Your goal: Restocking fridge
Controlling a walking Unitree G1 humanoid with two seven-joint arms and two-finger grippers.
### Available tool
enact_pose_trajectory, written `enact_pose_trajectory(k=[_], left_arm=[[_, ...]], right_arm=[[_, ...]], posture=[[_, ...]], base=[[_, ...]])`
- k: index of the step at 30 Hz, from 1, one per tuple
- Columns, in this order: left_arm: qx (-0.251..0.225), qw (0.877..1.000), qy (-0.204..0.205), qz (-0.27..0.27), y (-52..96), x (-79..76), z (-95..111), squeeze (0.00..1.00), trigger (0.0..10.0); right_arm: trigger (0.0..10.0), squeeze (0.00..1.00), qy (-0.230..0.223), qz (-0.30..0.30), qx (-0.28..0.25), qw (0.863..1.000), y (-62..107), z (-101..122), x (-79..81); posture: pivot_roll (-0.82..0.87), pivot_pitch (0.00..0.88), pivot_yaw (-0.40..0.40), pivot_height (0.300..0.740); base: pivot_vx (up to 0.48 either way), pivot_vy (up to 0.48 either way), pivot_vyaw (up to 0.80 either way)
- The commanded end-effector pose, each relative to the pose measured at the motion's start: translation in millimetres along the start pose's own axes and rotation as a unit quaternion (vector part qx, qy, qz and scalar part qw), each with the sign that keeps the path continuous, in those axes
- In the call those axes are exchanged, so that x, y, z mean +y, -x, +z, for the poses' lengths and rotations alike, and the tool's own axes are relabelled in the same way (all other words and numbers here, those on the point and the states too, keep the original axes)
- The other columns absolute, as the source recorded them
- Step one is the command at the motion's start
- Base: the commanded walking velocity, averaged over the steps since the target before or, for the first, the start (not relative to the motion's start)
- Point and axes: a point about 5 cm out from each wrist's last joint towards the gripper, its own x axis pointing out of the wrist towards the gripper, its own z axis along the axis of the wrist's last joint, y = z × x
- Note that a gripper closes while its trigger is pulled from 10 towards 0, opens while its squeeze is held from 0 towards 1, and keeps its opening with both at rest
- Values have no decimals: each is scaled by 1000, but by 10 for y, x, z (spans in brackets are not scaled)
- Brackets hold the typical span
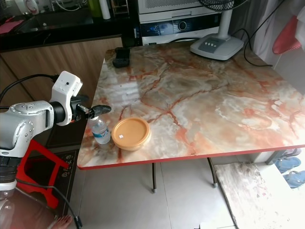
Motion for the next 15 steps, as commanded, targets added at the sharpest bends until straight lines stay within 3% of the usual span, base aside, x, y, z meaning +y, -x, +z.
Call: enact_pose_trajectory(k=[1,4,15], left_arm=[[13,1000,-5,0,32,42,5,0,10000],[27,999,-22,10,24,72,-47,0,10000],[57,998,7,30,-61,123,-229,0,10000]], right_arm=[[10000,0,-5,9,23,1000,8,-119,53],[10000,0,-4,11,22,1000,8,-115,49],[10000,0,-1,10,21,1000,17,-113,4]], posture=[[152,11,69,740],[151,13,65,740],[137,27,43,740]], base=[[0,0,0],[0,0,0],[0,0,0]])
